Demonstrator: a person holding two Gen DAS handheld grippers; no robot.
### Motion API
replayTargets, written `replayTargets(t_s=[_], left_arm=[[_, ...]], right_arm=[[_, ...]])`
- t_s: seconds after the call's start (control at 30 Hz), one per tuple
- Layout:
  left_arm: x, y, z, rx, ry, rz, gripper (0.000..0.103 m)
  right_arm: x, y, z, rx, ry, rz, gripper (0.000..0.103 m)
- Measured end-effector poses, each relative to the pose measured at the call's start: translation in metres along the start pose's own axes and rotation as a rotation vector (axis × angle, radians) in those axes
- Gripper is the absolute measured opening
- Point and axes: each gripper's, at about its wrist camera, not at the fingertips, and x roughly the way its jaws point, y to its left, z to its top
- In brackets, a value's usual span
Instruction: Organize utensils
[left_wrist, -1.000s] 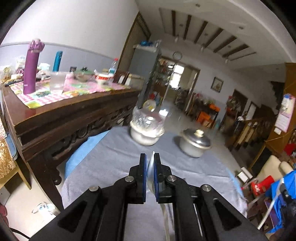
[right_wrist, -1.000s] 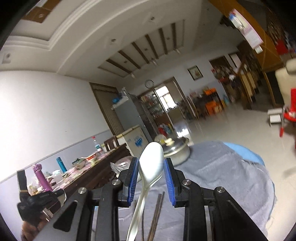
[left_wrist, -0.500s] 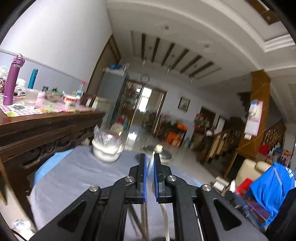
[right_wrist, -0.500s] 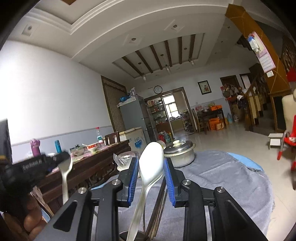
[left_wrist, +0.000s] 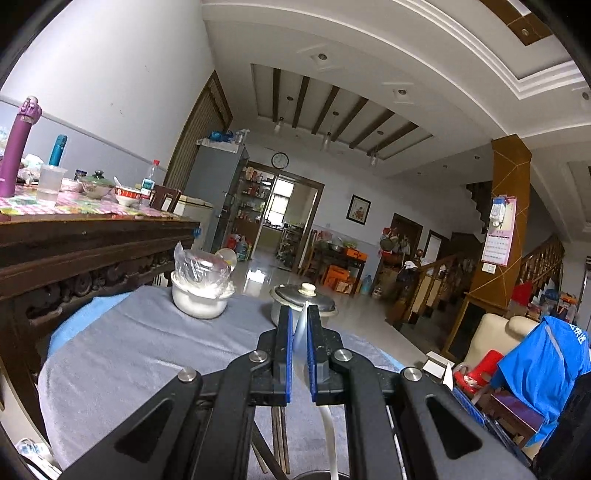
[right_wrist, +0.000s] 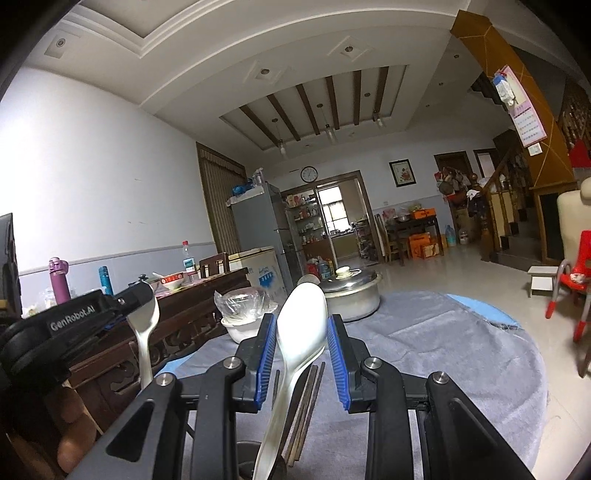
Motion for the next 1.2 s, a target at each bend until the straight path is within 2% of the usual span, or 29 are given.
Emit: replayTargets(t_s=[0.33,0.7,1.03,1.2], left_arm=[[0.004,-0.012,-0.017,0.066,0.015,0.001,0.007],[0.009,-0.009,-0.029,0.071,0.041,-0.009,0.007],[0.01,-0.005,-0.03,0.06,0.063,-0.013,0.007],[-0.001,-0.002,-0.016,0.049,0.026,0.001,0.007]], right_arm=[[-0.002,-0.002,-0.001,-0.004,0.004,-0.008,0.031],[-0.004,-0.003,0.001,0.0,0.012,-0.012,0.031],[-0.004,-0.004,0.002,0.002,0.011,-0.016,0.031],[0.0,0.0,0.001,-0.007,0.011,-0.011,0.031]])
